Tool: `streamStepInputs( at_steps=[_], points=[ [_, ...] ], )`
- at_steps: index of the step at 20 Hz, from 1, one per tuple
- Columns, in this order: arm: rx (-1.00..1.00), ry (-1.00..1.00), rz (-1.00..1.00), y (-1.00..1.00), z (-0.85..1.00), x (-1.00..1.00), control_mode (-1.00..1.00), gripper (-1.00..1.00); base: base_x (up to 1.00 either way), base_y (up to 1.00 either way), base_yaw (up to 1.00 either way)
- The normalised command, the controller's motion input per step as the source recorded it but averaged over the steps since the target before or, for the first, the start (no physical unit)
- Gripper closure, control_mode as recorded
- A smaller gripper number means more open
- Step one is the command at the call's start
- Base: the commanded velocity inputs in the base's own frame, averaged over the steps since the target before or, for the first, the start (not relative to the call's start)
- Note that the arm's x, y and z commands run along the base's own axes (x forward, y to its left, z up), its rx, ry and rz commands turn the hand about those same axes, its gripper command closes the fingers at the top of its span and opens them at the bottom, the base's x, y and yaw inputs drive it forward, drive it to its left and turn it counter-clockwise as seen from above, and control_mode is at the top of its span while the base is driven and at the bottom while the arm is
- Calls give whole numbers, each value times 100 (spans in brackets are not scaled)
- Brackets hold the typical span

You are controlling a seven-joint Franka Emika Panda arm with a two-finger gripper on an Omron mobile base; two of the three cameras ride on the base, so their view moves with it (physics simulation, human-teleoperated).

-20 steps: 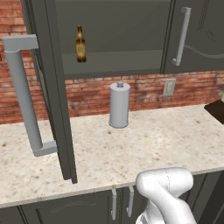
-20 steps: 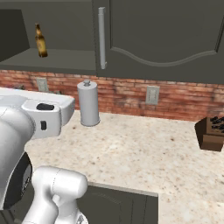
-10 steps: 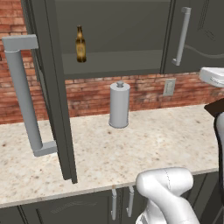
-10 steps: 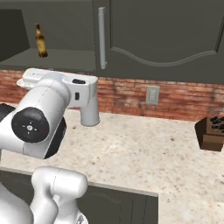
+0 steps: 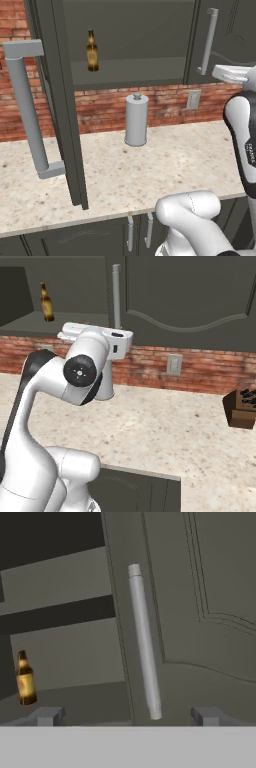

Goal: Open the cabinet directly in front. Then move the beer and the cup to the dining counter with the jar on it.

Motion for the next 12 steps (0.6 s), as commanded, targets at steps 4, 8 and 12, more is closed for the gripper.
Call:
streamStepInputs(
  at_steps=[4, 8, 12],
  points=[
    [1, 0, 0, -21, 0, 100, -100, -100, 0, 0, 0],
    [2, 0, 0, -28, 0, 100, -100, -100, 0, 0, 0],
    [2, 1, 0, -27, 0, 100, -100, -100, 0, 0, 0]
  ],
)
